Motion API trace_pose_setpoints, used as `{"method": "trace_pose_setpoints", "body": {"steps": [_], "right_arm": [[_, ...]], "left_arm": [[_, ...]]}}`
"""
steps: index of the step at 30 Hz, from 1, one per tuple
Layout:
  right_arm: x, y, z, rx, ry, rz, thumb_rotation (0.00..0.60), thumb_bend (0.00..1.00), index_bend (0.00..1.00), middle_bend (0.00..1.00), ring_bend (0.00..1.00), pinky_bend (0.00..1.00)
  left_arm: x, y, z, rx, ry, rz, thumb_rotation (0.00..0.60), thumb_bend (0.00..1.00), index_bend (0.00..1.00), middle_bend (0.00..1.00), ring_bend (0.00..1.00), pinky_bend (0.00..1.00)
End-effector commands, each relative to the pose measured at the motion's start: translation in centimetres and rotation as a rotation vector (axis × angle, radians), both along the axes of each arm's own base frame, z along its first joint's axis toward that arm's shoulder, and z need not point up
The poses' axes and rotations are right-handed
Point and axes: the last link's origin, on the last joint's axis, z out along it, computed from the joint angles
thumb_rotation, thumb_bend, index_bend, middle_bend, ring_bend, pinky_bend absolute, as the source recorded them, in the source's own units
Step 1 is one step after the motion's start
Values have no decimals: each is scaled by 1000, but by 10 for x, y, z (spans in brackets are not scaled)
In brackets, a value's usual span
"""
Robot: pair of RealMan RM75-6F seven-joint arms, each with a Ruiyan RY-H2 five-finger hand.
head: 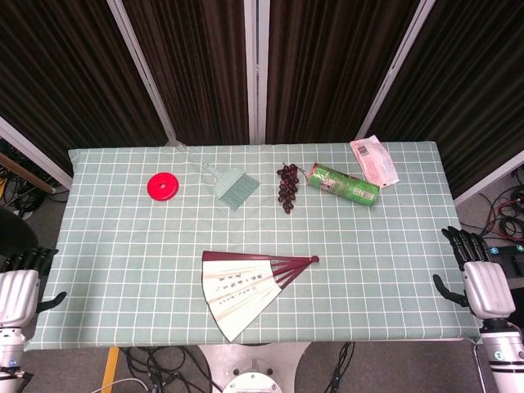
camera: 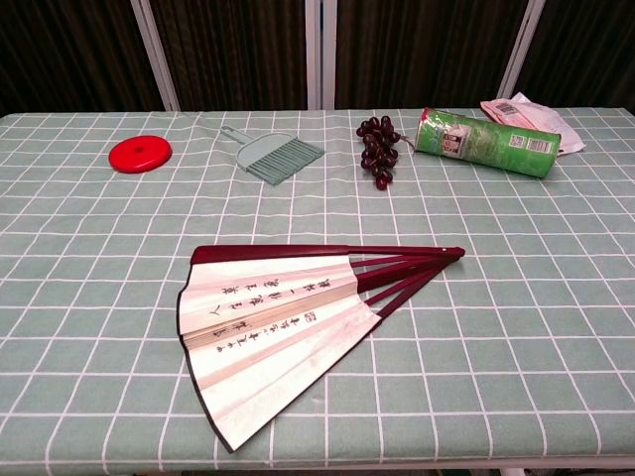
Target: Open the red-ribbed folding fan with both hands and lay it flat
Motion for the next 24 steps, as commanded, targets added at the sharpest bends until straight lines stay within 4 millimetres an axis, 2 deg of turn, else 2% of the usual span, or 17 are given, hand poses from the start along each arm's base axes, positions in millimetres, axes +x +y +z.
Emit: {"method": "trace_pose_setpoints", "body": {"steps": [1, 11, 15, 19, 24], "right_arm": [[0, -1, -1, 1, 1, -1, 600, 269, 61, 50, 0, 0], [0, 0, 0, -6, -2, 1, 600, 270, 61, 50, 0, 0], [0, 2, 3, -17, -5, 4, 600, 270, 61, 50, 0, 0], [3, 0, 5, -12, 6, 23, 600, 270, 61, 49, 0, 0], [8, -5, 7, -13, 12, 49, 600, 269, 61, 50, 0, 0]], "left_arm": [[0, 1, -1, -3, 0, 2, 600, 73, 247, 224, 180, 194], [1, 3, -2, 1, -2, -10, 600, 73, 247, 224, 180, 194], [7, 12, -2, -15, -13, -47, 600, 72, 247, 224, 180, 194], [24, 38, -2, -83, -66, -152, 600, 70, 247, 224, 180, 194], [59, 90, -9, -264, -143, -303, 600, 72, 263, 224, 180, 195]]}}
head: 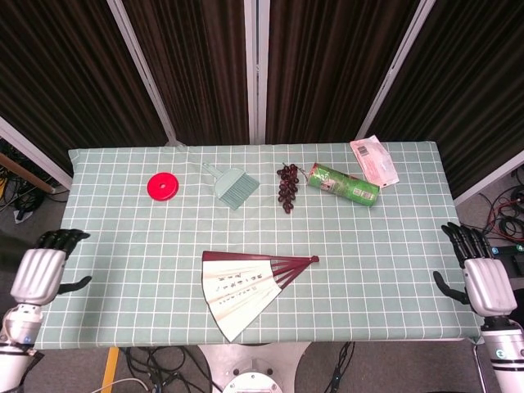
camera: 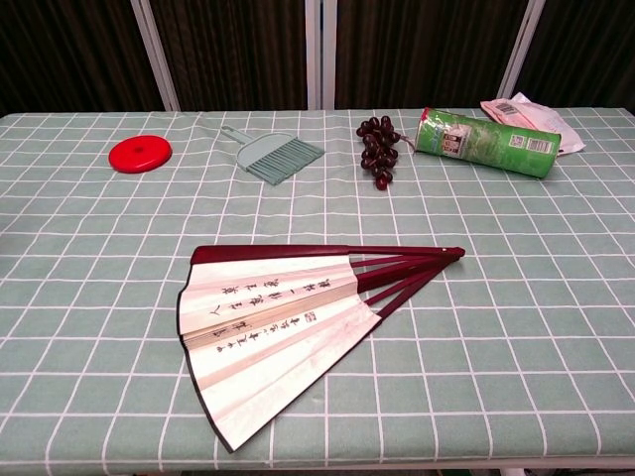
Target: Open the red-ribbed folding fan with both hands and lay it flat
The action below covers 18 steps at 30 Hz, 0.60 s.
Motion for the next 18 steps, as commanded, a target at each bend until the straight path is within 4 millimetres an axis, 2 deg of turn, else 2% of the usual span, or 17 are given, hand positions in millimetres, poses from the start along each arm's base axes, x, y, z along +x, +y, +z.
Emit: {"method": "trace_pose_setpoints", "body": {"steps": [1, 6, 10, 14, 18], "right_arm": [[2, -1, 1, -1, 0, 9, 600, 269, 61, 50, 0, 0], [5, -3, 4, -4, 6, 24, 600, 270, 61, 50, 0, 0], [9, -3, 8, -7, 28, 35, 600, 269, 61, 49, 0, 0], [11, -2, 10, -14, 36, 38, 600, 269, 61, 49, 0, 0], [11, -2, 12, -17, 45, 29, 600, 270, 61, 50, 0, 0]], "left_arm": [[35, 49, -8, -170, -41, -143, 600, 79, 270, 225, 180, 195], [80, 97, -40, -397, -88, -186, 600, 139, 331, 282, 211, 202], [116, 131, -73, -537, -140, -184, 600, 184, 331, 287, 221, 268], [144, 150, -103, -622, -145, -191, 600, 203, 331, 290, 221, 275], [164, 162, -132, -687, -106, -199, 600, 208, 330, 300, 229, 275]]}}
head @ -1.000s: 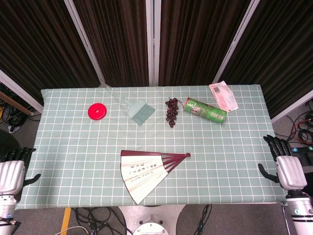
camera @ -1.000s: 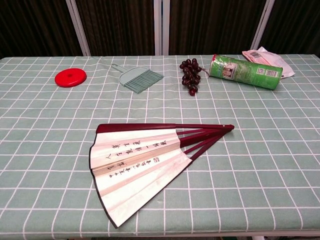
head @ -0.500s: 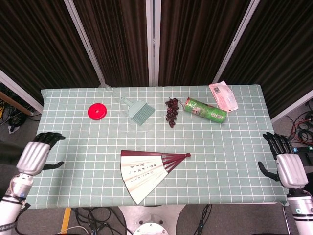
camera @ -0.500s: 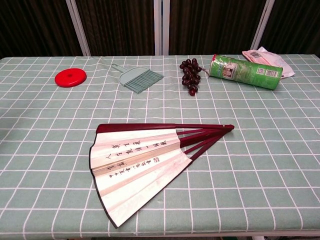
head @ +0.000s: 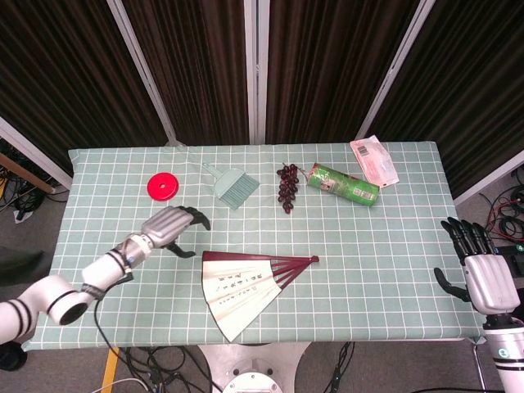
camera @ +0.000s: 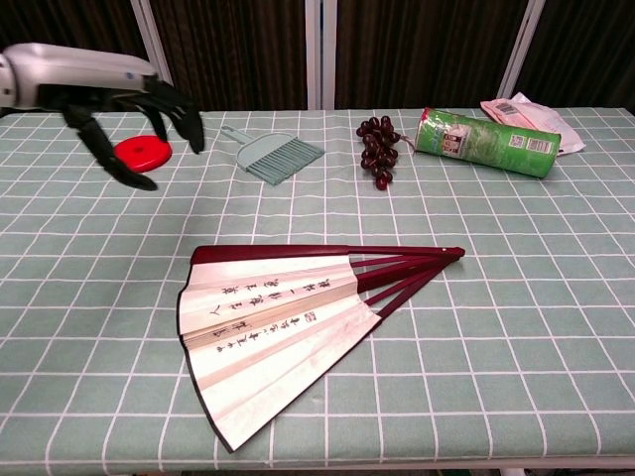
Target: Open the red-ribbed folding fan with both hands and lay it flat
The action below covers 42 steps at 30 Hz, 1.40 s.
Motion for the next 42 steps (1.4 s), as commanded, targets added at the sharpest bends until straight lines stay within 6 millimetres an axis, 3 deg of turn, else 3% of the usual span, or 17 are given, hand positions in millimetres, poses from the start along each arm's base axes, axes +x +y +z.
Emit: {"method": "trace_pose_setpoints", "body": {"steps": [1, 9, 20, 33, 42], "right_arm": [[0, 0, 1, -2, 5, -5, 600, 269, 61, 50, 0, 0], [-3, -1, 3, -6, 9, -22, 600, 269, 61, 50, 0, 0], [-5, 0, 2, -6, 7, -33, 600, 270, 61, 49, 0, 0], [-9, 3, 5, -14, 7, -53, 600, 270, 61, 49, 0, 0], [-13, 4, 6, -17, 4, -68, 600, 269, 61, 50, 0, 0]], "left_arm": [[25, 15, -31, -62, 17, -7, 600, 209, 330, 304, 233, 275], [42, 20, -78, -92, 99, -75, 600, 209, 327, 334, 277, 327], [57, 15, -116, -55, 165, -133, 600, 215, 327, 414, 407, 465], [72, 5, -141, -62, 195, -119, 600, 228, 331, 445, 447, 526], [76, -2, -149, -66, 214, -123, 600, 258, 385, 484, 490, 541]]}}
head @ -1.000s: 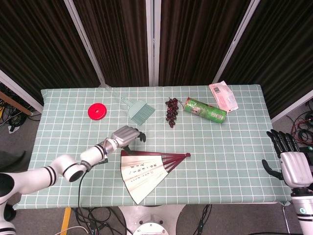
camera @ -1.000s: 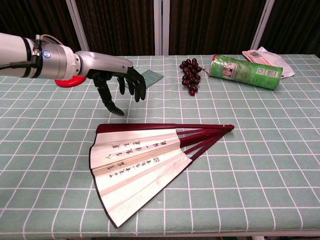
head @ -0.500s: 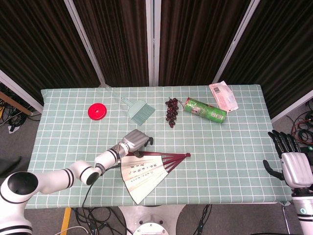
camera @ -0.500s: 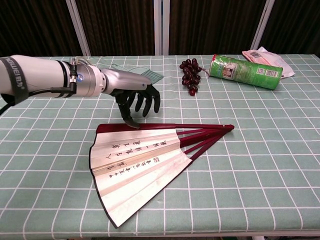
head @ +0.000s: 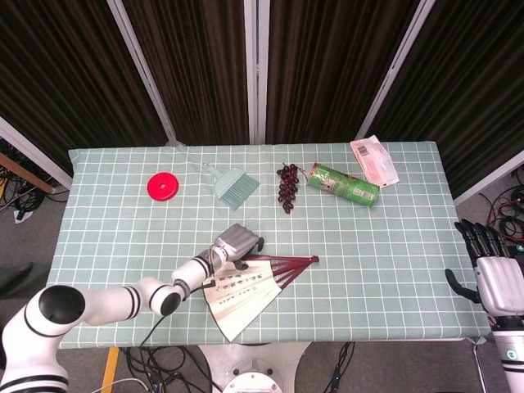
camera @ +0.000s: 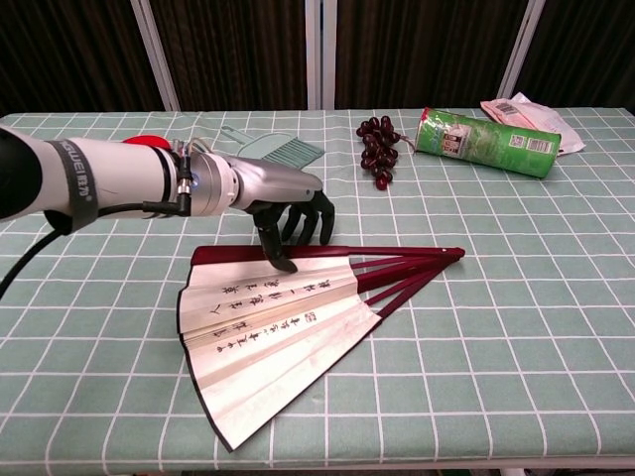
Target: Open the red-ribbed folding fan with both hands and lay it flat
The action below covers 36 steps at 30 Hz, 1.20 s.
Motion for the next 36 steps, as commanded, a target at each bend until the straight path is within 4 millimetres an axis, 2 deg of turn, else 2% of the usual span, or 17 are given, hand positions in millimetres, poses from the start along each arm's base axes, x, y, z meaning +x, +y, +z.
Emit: {"method": "trace_pose_setpoints", "body": {"steps": [1, 7, 13, 18, 22, 27, 31, 36], "right_arm": [[-1, 0, 0, 0, -2, -3, 600, 270, 61, 49, 0, 0], [-3, 0, 0, 0, -4, -13, 600, 269, 61, 49, 0, 0], [-5, 2, 1, -3, -6, -18, 600, 270, 61, 50, 0, 0], [-3, 1, 2, -6, -10, -12, 600, 269, 61, 50, 0, 0], [-1, -1, 2, 24, -23, -4, 600, 269, 61, 50, 0, 0], [4, -10, -5, 136, -62, -1, 600, 272, 61, 58, 0, 0], [10, -21, -17, 282, -130, -16, 600, 275, 61, 75, 0, 0], [26, -40, -40, 453, -279, -18, 600, 285, 80, 106, 0, 0]], "left_arm": [[2, -2, -2, -3, 1, 0, 600, 263, 394, 493, 500, 541], [6, -3, -5, -1, -2, -7, 600, 302, 433, 542, 538, 561], [9, -3, -5, 16, -18, -12, 600, 333, 524, 653, 642, 643], [7, 2, 7, 43, -51, 3, 600, 359, 595, 719, 700, 717], [5, 5, 37, 91, -132, 23, 600, 369, 620, 742, 720, 741], [-7, 1, 85, 161, -276, 73, 600, 369, 633, 752, 726, 744], [-24, -10, 122, 200, -411, 126, 600, 369, 633, 751, 726, 744], [-42, -20, 156, 251, -593, 172, 600, 369, 632, 751, 725, 741]]}}
